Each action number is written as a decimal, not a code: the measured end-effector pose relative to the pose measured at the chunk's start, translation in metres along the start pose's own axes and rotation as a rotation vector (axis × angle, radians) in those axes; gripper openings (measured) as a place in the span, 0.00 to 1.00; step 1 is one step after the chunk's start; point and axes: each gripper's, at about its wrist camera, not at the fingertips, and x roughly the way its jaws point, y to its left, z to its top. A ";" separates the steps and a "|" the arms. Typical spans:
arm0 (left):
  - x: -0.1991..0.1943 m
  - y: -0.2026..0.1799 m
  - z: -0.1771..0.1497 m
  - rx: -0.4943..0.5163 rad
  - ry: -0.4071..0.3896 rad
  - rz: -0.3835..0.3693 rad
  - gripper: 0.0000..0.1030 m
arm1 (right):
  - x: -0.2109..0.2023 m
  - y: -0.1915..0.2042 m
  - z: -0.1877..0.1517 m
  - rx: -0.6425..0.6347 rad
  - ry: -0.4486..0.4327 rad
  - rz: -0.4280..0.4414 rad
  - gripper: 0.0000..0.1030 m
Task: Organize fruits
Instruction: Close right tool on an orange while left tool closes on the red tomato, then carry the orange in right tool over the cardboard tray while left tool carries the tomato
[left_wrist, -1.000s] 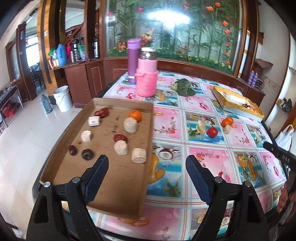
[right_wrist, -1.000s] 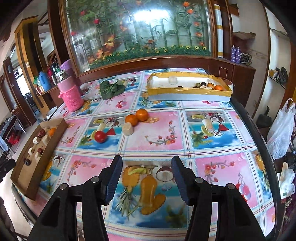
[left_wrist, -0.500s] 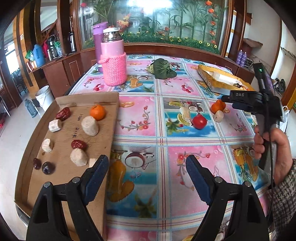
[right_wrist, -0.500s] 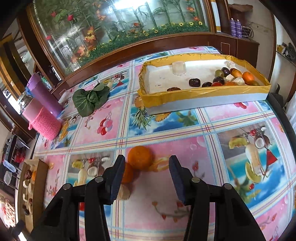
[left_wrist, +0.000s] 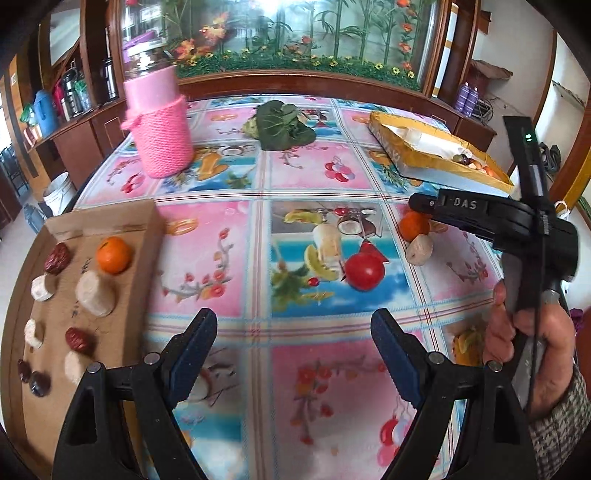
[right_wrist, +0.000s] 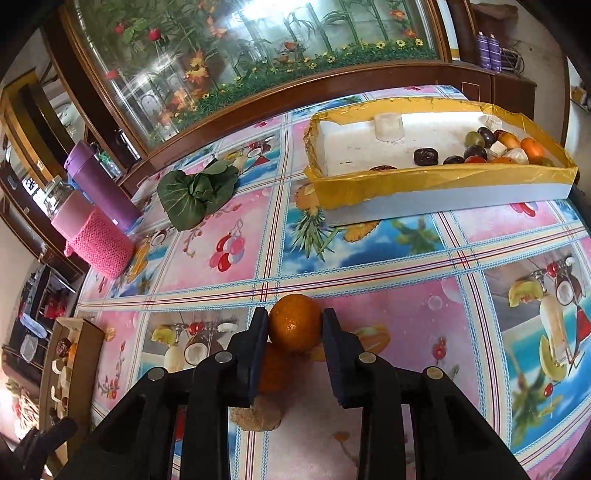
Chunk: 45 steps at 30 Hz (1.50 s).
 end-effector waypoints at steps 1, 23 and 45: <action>0.005 -0.003 0.002 0.004 0.004 -0.003 0.82 | -0.001 -0.002 0.000 0.012 0.000 0.013 0.30; 0.042 -0.052 0.010 0.124 -0.008 -0.048 0.30 | -0.036 0.006 0.007 -0.063 -0.097 0.047 0.30; -0.088 0.189 -0.074 -0.343 -0.106 0.137 0.30 | -0.075 0.157 -0.092 -0.302 -0.018 0.213 0.31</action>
